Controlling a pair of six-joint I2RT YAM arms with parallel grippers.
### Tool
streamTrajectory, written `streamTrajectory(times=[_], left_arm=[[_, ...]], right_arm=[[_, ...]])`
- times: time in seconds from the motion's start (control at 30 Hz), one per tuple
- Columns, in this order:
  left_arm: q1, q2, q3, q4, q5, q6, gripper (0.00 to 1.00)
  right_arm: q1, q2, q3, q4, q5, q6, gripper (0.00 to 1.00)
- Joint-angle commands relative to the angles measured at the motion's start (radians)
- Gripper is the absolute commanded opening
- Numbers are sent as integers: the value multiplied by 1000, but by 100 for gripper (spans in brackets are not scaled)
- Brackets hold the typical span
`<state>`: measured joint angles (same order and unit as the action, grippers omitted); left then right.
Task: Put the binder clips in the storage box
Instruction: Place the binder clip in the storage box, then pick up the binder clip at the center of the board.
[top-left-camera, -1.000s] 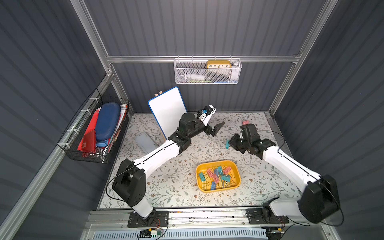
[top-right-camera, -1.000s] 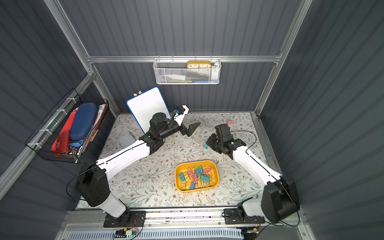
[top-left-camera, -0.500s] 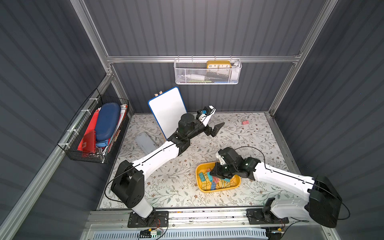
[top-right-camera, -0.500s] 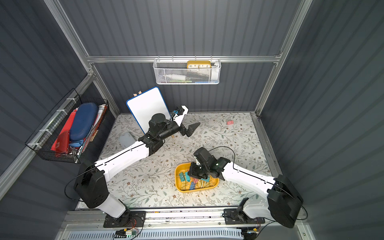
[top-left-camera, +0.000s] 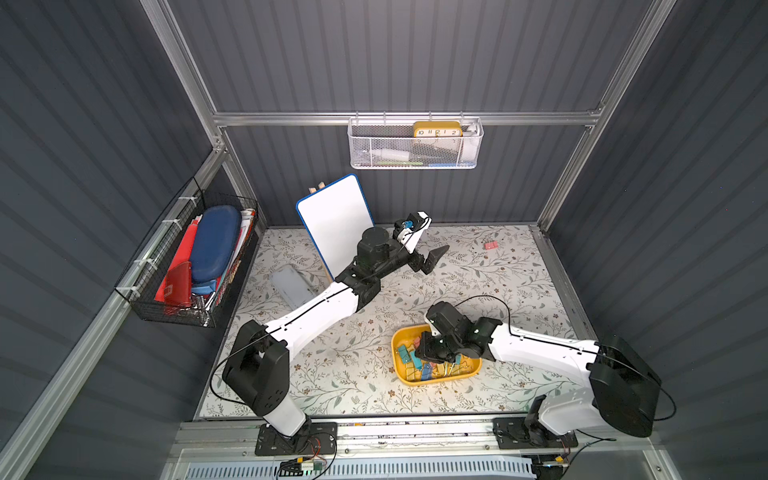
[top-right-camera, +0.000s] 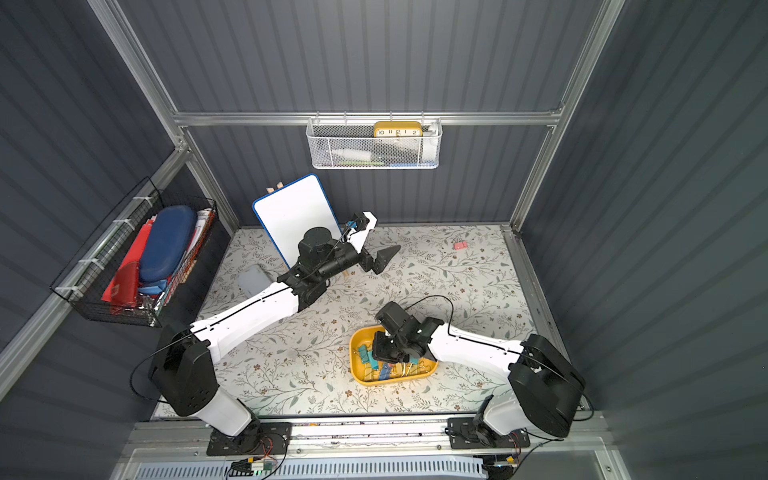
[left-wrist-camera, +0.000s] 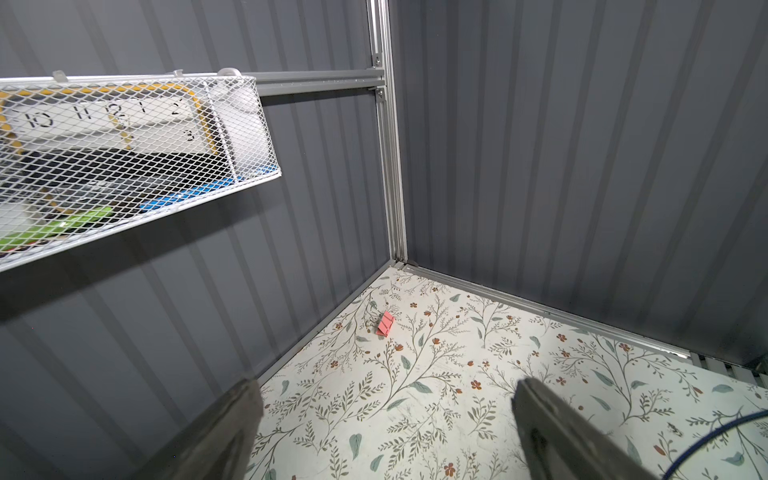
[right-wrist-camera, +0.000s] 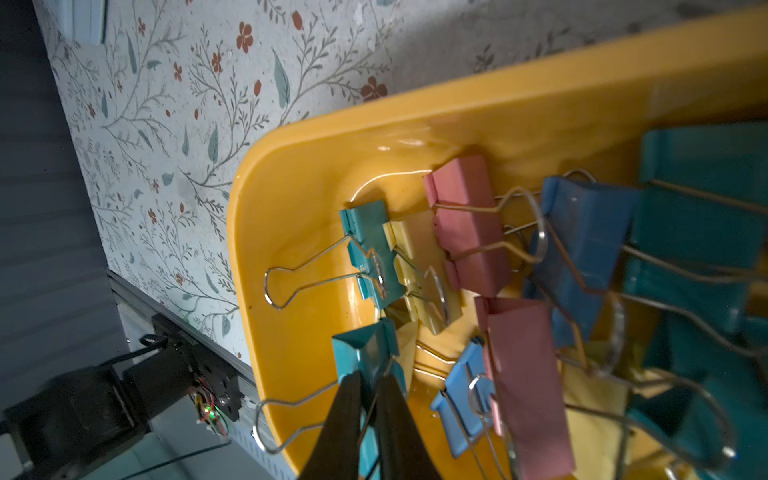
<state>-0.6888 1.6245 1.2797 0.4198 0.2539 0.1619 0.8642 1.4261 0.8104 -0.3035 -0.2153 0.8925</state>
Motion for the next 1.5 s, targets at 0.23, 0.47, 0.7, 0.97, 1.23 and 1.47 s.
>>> streamTrajectory(times=[0.23, 0.47, 0.7, 0.97, 1.23, 1.47], left_arm=[[-5, 3, 4, 7, 6, -7, 99], [-5, -14, -2, 5, -4, -5, 99], [-6, -12, -6, 8, -8, -1, 99], [-12, -13, -8, 13, -4, 1, 99], [-19, -7, 0, 13, 2, -2, 99], [-21, -6, -8, 11, -3, 2, 99]], right_arm=[[-76, -78, 163, -89, 120, -119, 35], [-312, -19, 242, 62, 226, -109, 39], [-484, 331, 595, -110, 468, -6, 40], [-577, 826, 1278, -577, 772, 115, 43], [-662, 1147, 1662, -491, 677, 57, 46], [-723, 1261, 1825, -351, 652, 14, 47]])
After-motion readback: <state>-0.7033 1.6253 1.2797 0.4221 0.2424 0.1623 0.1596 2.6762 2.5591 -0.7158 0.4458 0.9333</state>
